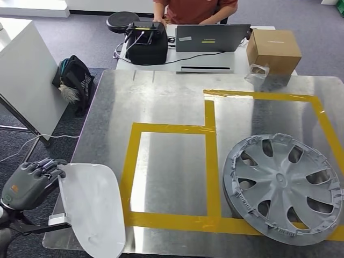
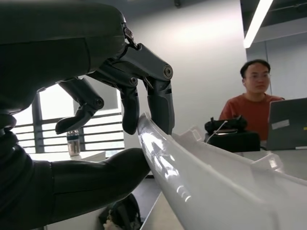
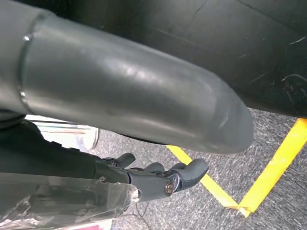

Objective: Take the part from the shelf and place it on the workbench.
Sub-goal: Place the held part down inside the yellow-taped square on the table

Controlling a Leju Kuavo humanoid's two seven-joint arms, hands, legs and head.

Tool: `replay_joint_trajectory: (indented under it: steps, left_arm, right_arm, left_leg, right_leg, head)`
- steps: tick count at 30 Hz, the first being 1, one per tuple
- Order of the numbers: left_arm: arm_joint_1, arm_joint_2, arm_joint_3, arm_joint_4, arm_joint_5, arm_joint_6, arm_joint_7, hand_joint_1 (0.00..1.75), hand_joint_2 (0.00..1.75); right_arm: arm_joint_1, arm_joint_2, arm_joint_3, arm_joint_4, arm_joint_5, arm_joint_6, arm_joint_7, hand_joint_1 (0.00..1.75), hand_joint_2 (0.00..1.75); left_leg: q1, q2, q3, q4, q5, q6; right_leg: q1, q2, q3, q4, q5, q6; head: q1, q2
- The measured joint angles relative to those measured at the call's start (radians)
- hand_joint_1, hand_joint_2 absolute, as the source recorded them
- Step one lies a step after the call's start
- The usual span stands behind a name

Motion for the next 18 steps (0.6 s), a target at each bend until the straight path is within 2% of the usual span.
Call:
replay_joint_trajectory:
  steps: [9,18]
  left_arm:
    - [-0.141,-0.012,-0.154,0.008,-0.036,-0.031,0.064,1.75,1.75]
    - [-0.199,-0.026,-0.209,0.019,-0.042,-0.031,0.097,1.75,1.75]
  right_arm:
    - [-0.006,0.006,0.003,0.0,0.005,-0.002,0.0,0.0,0.0]
    - [-0.012,0.012,0.003,0.0,0.005,-0.004,0.0,0.0,0.0]
  left_leg:
    - [0.001,0.0,0.001,0.0,0.002,-0.001]
    - [0.001,0.0,0.002,0.0,0.002,-0.001]
  right_leg:
    - [0.001,0.001,0.011,0.001,0.001,0.0]
    - [0.001,0.001,0.011,0.002,0.002,0.0]
  head:
    - [0.0,0.0]
    - [0.0,0.0]
